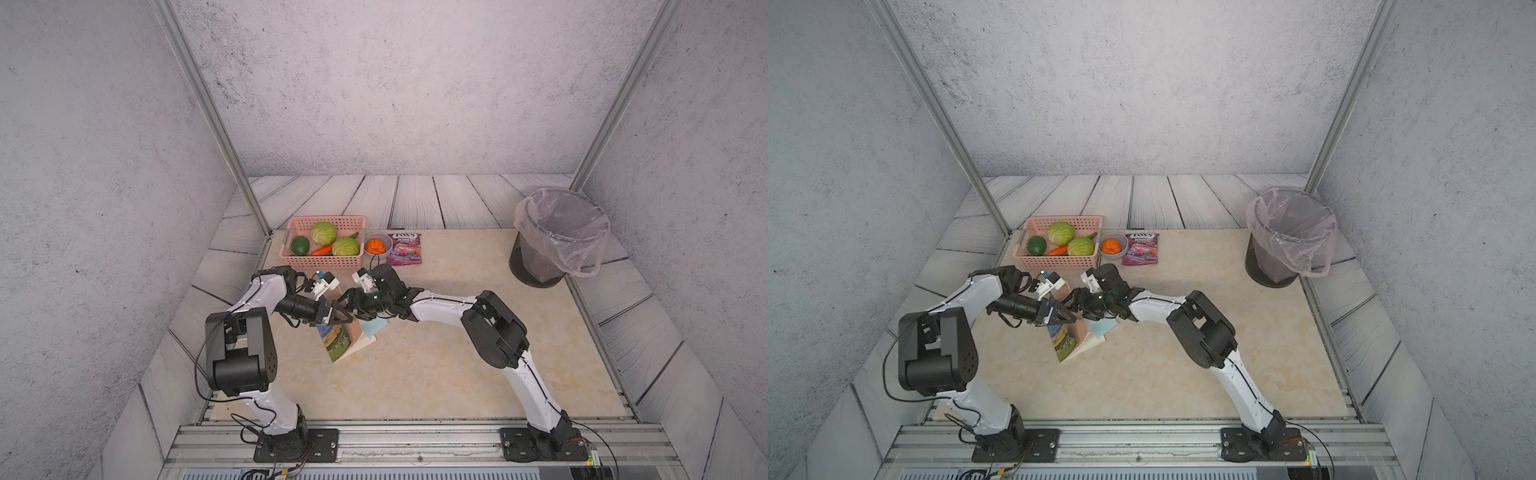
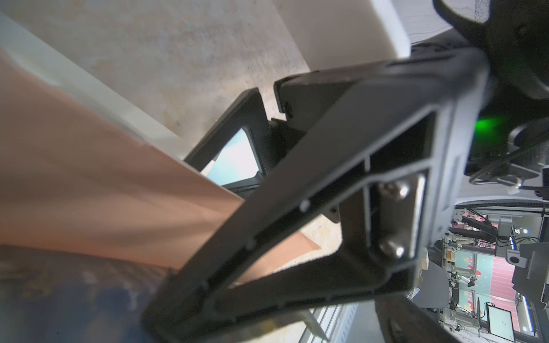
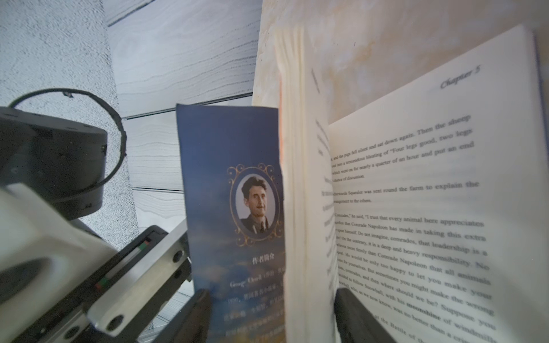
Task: Peel off the used sticky note
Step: Turn the page of the book at the center of the board.
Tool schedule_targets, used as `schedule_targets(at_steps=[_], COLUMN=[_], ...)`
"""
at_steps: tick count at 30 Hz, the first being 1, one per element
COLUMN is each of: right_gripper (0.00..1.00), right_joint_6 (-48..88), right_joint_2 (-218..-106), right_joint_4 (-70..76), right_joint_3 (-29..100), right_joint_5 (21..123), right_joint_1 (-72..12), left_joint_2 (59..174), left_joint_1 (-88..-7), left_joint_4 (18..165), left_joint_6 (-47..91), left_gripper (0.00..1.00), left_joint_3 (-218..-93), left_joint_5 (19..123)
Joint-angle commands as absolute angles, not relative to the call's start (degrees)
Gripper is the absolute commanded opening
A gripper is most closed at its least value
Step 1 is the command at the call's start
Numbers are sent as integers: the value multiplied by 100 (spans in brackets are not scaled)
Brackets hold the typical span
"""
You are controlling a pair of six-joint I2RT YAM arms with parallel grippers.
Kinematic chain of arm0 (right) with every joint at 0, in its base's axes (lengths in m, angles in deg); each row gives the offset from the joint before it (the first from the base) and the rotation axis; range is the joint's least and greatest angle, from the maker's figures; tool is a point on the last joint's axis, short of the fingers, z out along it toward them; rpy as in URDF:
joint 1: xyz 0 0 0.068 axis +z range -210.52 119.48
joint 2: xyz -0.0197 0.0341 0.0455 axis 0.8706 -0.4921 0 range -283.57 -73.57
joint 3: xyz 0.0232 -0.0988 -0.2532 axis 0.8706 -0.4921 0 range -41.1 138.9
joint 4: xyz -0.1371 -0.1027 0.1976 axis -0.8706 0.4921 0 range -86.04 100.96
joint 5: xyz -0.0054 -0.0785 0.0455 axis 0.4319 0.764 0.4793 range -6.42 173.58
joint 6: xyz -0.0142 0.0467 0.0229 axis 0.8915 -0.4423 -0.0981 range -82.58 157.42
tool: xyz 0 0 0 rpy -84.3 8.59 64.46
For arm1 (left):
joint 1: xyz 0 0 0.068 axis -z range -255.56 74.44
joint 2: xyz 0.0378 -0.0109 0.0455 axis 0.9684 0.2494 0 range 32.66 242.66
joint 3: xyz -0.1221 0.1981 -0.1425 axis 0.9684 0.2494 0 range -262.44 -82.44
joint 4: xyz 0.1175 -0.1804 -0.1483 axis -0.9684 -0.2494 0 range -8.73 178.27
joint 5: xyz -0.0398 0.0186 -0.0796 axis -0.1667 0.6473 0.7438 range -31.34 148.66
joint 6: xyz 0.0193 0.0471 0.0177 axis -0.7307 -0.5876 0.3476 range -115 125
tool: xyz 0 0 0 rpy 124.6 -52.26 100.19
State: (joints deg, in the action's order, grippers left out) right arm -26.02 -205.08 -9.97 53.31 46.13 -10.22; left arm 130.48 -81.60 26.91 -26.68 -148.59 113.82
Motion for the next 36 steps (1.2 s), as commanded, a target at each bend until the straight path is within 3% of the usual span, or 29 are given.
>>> schedule_targets(at_steps=[1,36], right_gripper=[70,78], right_joint_6=[-2619,-2914], right_joint_2=[-20342,-20244], right_joint_4=[-1155,-1463], right_joint_3=[5219,4995], right_joint_5=[4387,4187], right_joint_1=[-966,-997], left_joint_2=[13034,13193], left_joint_1=[-8206,-8296], left_joint_4=[2700,3008], left_joint_6=[-2745,-2663], left_gripper=[98,98], left_joint_3=[-14847,-14664], left_joint_5=[11527,11511])
